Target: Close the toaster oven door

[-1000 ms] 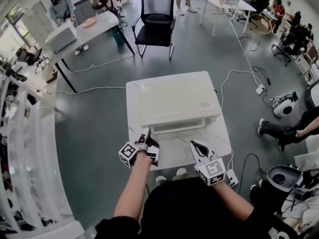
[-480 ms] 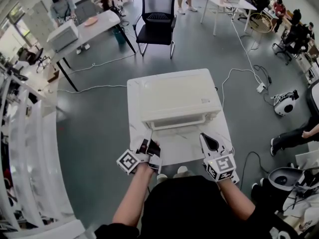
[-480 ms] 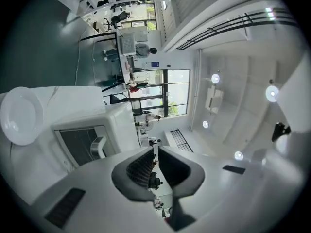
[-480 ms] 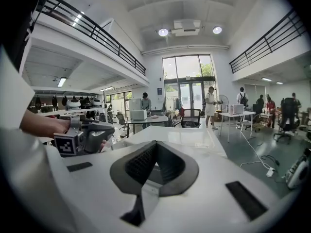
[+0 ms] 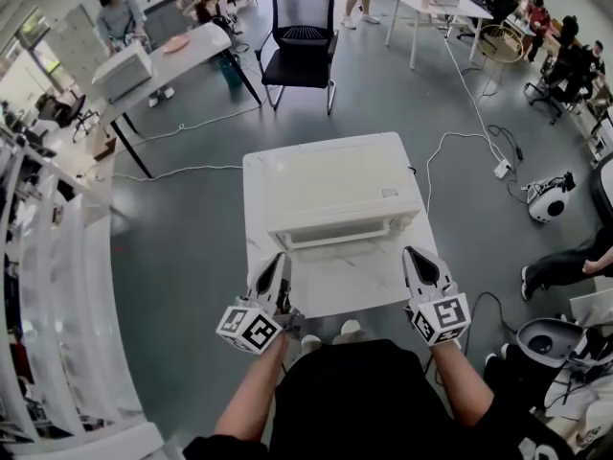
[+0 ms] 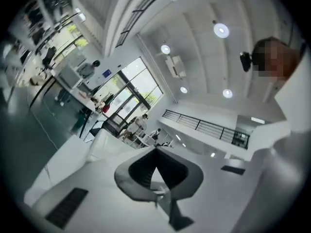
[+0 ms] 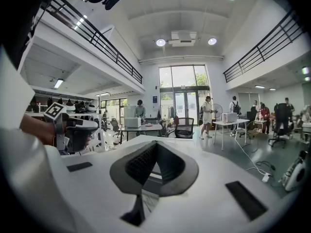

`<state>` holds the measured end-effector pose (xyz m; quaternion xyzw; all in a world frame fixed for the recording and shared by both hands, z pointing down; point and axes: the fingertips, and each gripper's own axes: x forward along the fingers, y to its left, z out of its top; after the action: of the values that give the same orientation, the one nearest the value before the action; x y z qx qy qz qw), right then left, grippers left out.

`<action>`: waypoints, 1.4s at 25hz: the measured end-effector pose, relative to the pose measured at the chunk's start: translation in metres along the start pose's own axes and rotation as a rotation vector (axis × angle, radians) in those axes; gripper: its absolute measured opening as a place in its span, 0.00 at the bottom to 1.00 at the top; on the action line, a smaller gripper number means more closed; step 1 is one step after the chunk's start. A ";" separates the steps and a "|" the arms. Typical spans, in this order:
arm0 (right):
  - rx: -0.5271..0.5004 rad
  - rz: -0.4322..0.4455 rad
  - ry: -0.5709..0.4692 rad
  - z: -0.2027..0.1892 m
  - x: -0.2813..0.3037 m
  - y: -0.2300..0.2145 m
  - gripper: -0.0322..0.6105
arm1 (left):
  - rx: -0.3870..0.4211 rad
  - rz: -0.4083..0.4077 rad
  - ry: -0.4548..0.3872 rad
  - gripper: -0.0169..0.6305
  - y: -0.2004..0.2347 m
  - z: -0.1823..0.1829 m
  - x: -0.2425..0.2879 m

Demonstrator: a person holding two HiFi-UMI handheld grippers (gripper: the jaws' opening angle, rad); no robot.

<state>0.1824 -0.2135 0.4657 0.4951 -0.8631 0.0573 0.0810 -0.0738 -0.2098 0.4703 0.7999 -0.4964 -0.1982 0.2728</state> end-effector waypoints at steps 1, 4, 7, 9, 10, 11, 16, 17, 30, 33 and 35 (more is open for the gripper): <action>-0.004 0.000 -0.003 0.001 -0.002 -0.003 0.07 | 0.087 0.013 0.004 0.05 -0.004 0.002 -0.001; -0.015 0.000 -0.017 0.006 -0.010 -0.012 0.07 | 0.284 0.058 -0.003 0.05 -0.013 0.002 0.000; -0.027 -0.009 -0.027 0.005 -0.013 -0.023 0.07 | 0.361 0.100 -0.020 0.05 -0.011 -0.002 0.001; -0.030 -0.009 -0.030 0.002 -0.015 -0.028 0.07 | 0.378 0.126 -0.023 0.05 -0.007 -0.006 0.000; -0.032 -0.008 -0.029 0.001 -0.016 -0.031 0.07 | 0.387 0.138 -0.022 0.05 -0.006 -0.008 0.000; -0.034 -0.008 -0.027 0.000 -0.017 -0.034 0.07 | 0.396 0.146 -0.020 0.05 -0.006 -0.011 0.001; -0.051 0.009 -0.001 -0.007 -0.011 -0.046 0.07 | 0.405 0.179 -0.013 0.05 -0.007 -0.018 0.006; -0.055 0.018 0.003 -0.008 -0.010 -0.045 0.07 | 0.408 0.186 -0.010 0.05 -0.007 -0.019 0.004; -0.040 0.055 -0.008 -0.014 -0.002 -0.047 0.07 | 0.404 0.259 0.009 0.05 0.003 -0.028 -0.004; -0.037 0.048 -0.009 -0.012 -0.001 -0.048 0.07 | 0.401 0.258 0.014 0.05 0.005 -0.027 -0.002; -0.038 0.039 -0.008 -0.012 0.000 -0.047 0.07 | 0.401 0.258 0.016 0.05 0.007 -0.026 -0.002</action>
<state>0.2243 -0.2347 0.4780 0.4766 -0.8739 0.0405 0.0860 -0.0638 -0.2043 0.4946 0.7696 -0.6218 -0.0529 0.1354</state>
